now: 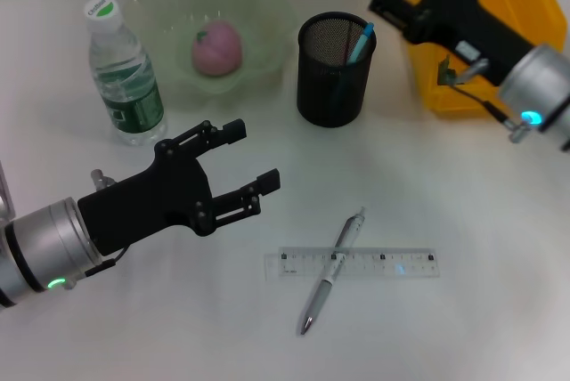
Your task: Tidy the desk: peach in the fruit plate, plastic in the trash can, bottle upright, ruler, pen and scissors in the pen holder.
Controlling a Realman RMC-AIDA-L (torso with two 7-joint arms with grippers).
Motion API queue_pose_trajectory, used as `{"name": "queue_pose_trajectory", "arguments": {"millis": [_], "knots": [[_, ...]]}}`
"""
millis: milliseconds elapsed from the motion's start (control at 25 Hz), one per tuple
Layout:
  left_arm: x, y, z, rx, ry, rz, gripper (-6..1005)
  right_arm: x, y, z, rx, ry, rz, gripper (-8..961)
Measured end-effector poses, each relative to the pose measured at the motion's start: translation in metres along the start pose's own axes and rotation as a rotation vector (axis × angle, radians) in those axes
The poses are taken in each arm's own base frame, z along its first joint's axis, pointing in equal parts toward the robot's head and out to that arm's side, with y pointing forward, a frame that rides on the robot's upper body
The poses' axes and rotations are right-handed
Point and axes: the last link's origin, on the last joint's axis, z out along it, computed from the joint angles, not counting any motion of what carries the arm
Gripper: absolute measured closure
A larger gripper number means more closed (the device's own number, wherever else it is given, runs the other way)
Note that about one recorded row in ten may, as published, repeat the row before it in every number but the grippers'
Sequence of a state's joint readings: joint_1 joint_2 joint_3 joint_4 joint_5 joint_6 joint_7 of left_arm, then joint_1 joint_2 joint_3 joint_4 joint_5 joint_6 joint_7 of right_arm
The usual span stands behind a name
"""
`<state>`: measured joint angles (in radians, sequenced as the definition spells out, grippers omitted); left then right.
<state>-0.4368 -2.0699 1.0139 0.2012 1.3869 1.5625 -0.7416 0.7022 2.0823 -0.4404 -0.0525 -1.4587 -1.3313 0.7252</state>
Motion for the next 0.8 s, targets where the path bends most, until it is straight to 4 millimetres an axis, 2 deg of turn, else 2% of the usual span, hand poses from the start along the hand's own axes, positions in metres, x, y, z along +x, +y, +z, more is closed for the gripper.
{"name": "queue_pose_trajectory", "arguments": {"millis": [160,200,240,480,640,800], "knots": [[0.0,-0.001,-0.003,-0.021,-0.025,0.014,202,-0.019,-0.001,-0.019,-0.133,-0.011,0.092,216],[0.0,-0.001,-0.004,-0.03,-0.033,0.017,202,-0.027,0.0,-0.025,-0.216,0.03,0.103,216],[0.0,-0.001,-0.005,-0.037,-0.043,0.018,202,-0.027,0.0,-0.025,-0.216,0.03,0.103,216],[-0.001,-0.002,-0.014,-0.112,-0.121,0.003,202,-0.051,0.001,-0.041,-0.416,0.281,0.084,217],[0.003,-0.004,-0.022,-0.131,-0.126,0.011,202,-0.067,0.001,-0.044,-0.524,0.472,0.017,217],[0.008,-0.008,-0.031,-0.152,-0.135,0.032,202,-0.078,0.006,-0.036,-0.61,0.673,-0.034,218]]}}
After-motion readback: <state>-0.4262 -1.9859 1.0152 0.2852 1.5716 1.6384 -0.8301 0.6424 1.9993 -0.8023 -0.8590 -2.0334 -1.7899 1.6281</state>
